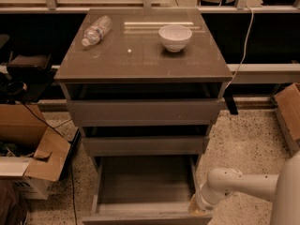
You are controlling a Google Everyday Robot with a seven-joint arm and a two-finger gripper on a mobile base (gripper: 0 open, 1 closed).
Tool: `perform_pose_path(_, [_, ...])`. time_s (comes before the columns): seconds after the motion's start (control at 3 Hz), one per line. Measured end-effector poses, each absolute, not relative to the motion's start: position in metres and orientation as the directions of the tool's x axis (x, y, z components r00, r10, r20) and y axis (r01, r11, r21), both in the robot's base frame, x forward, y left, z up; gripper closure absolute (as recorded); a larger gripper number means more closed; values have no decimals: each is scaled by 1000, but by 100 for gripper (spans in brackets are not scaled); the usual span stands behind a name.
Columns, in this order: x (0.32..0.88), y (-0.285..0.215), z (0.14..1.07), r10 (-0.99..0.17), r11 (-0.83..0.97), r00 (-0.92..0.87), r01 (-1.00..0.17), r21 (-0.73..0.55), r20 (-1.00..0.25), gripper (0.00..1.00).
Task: Close bottom drawer
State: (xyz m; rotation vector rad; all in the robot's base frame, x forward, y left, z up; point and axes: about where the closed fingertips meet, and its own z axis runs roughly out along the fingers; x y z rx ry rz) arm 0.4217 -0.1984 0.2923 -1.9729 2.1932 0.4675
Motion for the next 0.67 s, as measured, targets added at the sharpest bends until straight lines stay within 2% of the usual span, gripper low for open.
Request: perform_pose_path(0.67, [401,-208,218,-908,134,-219,-960,246,-358,100])
